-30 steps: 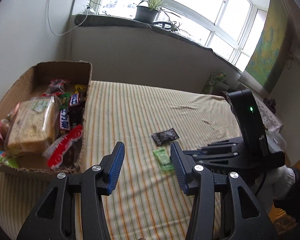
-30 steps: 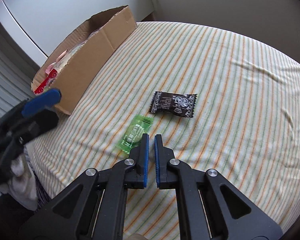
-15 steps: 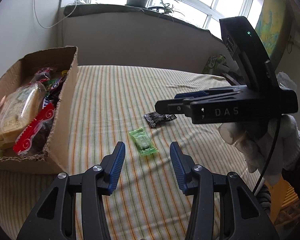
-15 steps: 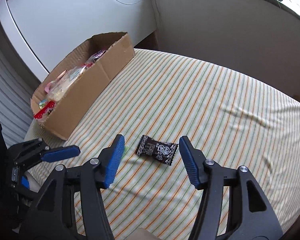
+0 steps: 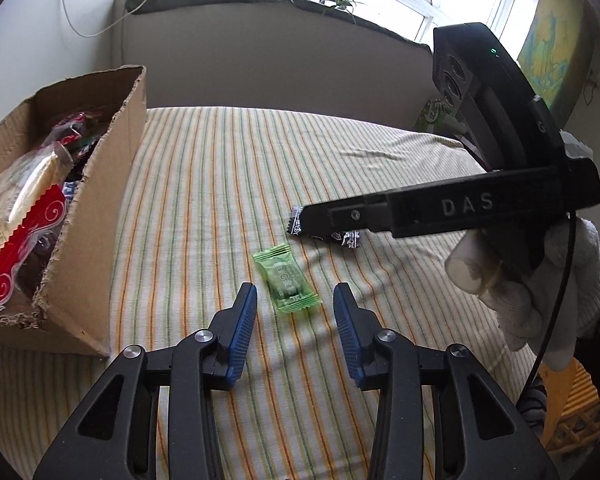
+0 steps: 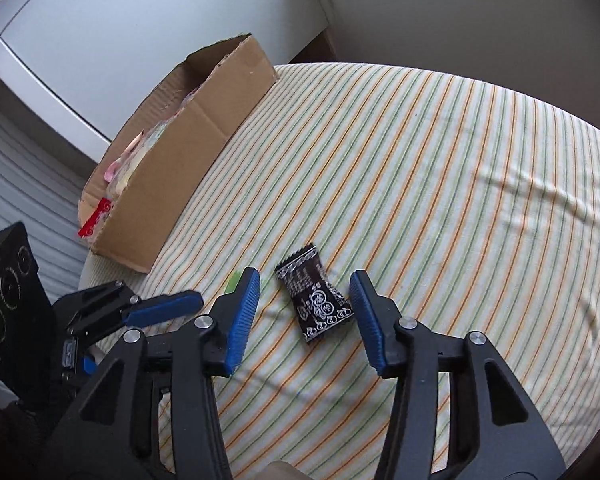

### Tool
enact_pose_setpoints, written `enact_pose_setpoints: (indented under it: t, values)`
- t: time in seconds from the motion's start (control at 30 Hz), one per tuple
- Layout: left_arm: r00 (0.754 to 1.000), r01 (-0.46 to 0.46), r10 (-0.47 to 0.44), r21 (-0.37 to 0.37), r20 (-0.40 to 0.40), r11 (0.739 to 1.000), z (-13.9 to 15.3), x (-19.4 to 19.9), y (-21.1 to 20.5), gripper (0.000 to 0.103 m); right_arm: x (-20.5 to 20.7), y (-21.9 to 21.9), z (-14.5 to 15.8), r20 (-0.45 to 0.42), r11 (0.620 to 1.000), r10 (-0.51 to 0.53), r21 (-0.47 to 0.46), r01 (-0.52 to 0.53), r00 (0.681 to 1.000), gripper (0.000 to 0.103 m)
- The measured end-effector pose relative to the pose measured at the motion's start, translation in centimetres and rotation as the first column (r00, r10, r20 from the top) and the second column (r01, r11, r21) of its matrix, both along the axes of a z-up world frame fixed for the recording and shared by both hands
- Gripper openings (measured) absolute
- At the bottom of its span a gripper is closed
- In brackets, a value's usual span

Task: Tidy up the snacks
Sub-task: 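Grasp the black printed candy packet with the right tool while the left tool grasps the light-green packet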

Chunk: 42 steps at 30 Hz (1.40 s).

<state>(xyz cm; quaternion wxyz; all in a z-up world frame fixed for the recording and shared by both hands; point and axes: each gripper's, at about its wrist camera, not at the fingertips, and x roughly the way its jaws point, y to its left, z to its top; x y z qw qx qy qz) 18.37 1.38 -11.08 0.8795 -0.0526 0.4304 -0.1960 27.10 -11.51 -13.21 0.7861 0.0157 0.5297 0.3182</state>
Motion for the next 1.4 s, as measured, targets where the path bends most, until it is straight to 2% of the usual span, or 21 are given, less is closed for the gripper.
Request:
enact_pose_setpoints:
  t: [0.13, 0.23, 0.3, 0.6, 0.77, 1.13, 1.3, 1.4]
  values:
    - [1.000, -0.013, 0.013, 0.001, -0.004, 1.000, 0.0, 0.5, -0.1, 0.037, -1.3, 1.4, 0.1, 0.075, 0.992, 0.048, -0.122, -0.039, 0.996, 0.048]
    - [1.000, -0.010, 0.010, 0.009, -0.003, 1.000, 0.0, 0.7, -0.7, 0.036, -1.4, 2.1, 0.1, 0.117, 0.981, 0.054, -0.190, -0.031, 0.992, 0.039]
    - [1.000, -0.008, 0.008, 0.023, -0.005, 1.000, -0.2, 0.9, -1.1, 0.030, -1.2, 2.1, 0.0, 0.130, 0.977, 0.045, -0.213, -0.016, 0.991, 0.028]
    - [1.000, 0.016, -0.016, 0.095, 0.003, 0.995, -1.1, 2.4, -2.4, 0.023, -1.1, 0.8, 0.2, 0.134, 0.976, 0.017, -0.215, 0.013, 0.991, 0.027]
    - [1.000, 0.020, -0.023, 0.131, 0.018, 0.991, -1.2, 2.2, -3.0, 0.022, -1.5, -0.1, 0.3, 0.133, 0.975, -0.002, -0.219, 0.031, 0.991, 0.027]
    - [0.999, 0.001, -0.006, 0.102, 0.048, 0.995, 0.0, 1.3, -2.0, 0.022, -3.0, -1.4, 0.9, 0.145, 0.978, -0.054, -0.194, 0.082, 0.988, 0.026]
    - [0.998, -0.004, -0.001, 0.090, 0.062, 0.996, 0.4, 1.0, -1.6, 0.022, -3.6, -1.3, 0.5, 0.155, 0.969, -0.051, -0.232, 0.087, 0.987, 0.025]
    - [0.998, -0.003, -0.003, 0.085, 0.067, 0.996, 0.6, 0.8, -1.6, 0.022, -4.2, -0.3, 0.2, 0.174, 0.954, 0.012, -0.296, 0.040, 0.985, 0.025]
